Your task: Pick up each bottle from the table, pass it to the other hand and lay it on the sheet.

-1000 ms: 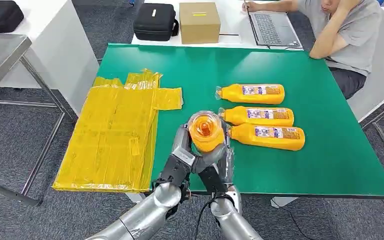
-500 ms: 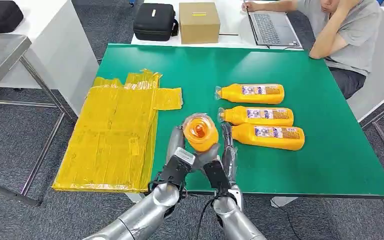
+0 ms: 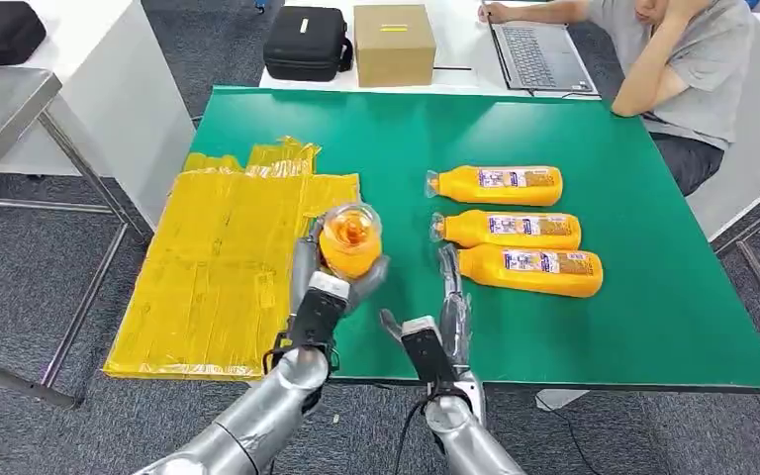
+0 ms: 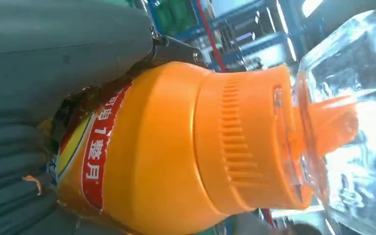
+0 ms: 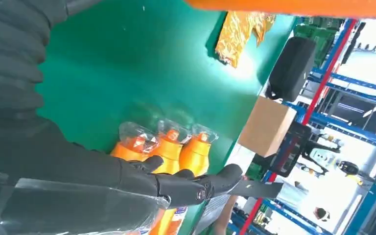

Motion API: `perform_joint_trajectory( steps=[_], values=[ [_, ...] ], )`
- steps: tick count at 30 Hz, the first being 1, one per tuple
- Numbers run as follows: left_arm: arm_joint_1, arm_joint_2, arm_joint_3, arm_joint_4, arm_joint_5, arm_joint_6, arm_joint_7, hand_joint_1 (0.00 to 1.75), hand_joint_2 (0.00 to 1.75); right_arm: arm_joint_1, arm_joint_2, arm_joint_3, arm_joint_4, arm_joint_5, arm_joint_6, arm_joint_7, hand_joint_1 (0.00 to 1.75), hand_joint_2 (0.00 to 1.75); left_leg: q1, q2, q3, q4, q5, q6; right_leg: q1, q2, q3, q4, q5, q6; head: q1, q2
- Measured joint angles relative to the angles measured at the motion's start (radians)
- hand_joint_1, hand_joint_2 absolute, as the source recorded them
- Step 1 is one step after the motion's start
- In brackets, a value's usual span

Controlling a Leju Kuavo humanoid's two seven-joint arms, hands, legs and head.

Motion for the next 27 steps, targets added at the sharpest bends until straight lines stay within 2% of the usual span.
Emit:
perform_joint_trajectory(
  steps=[4,9,16,19,22,25,27],
  values=[
    [-0.005,0.0,0.097,0.0,-0.187,0.003,0.0,1.75,1.75,0.011,0.0,0.007,-0.011,0.003,0.0,0.0,0.0,1.75,0.0,0.0,0.0,0.0,0.001,-0.001,0.0,0.0,0.0,0.0,0.0,0.0,0.0,0.0],
    [-0.004,-0.002,0.304,-0.024,-0.438,0.003,0.0,1.75,1.75,0.031,-0.003,0.011,-0.033,0.006,0.0,0.0,0.0,1.75,0.0,0.0,0.001,0.0,0.001,-0.001,0.0,0.0,0.0,0.0,0.0,0.0,0.0,0.0],
    [0.005,-0.015,0.437,-0.049,-0.571,0.003,0.0,1.75,1.75,0.043,-0.005,0.013,-0.048,0.007,0.0,0.0,0.0,1.75,0.0,0.0,0.0,0.0,0.001,-0.001,0.0,0.0,0.0,0.0,0.0,0.0,0.0,0.0],
    [0.002,-0.021,0.505,-0.048,-0.771,0.003,0.008,1.75,1.75,0.048,-0.007,0.013,-0.05,0.009,0.0,0.0,0.0,1.75,0.0,0.0,0.001,0.0,0.001,-0.001,0.0,0.0,0.0,0.0,0.0,0.0,0.0,0.0],
    [-0.007,-0.026,0.579,-0.031,-1.013,0.003,0.077,1.75,1.75,0.052,-0.01,0.012,-0.052,0.015,0.0,0.0,0.0,1.75,0.0,0.0,0.001,0.0,0.001,-0.001,0.0,0.001,0.0,0.0,0.0,0.0,0.0,0.0],
    [-0.011,-0.029,0.622,-0.018,-1.11,0.003,0.137,1.75,1.75,0.054,-0.011,0.01,-0.054,0.016,0.0,0.0,0.0,1.75,0.0,0.0,0.001,0.0,0.001,-0.001,0.0,0.001,-0.001,0.0,0.001,-0.001,0.0,0.0],
    [-0.024,-0.029,0.635,0.005,-1.232,0.003,0.24,1.75,1.75,0.054,-0.013,0.01,-0.054,0.015,0.0,0.0,0.0,1.75,0.0,0.0,0.001,0.0,0.001,-0.001,0.0,0.0,0.0,0.0,0.001,-0.001,0.0,0.0]
  ],
)
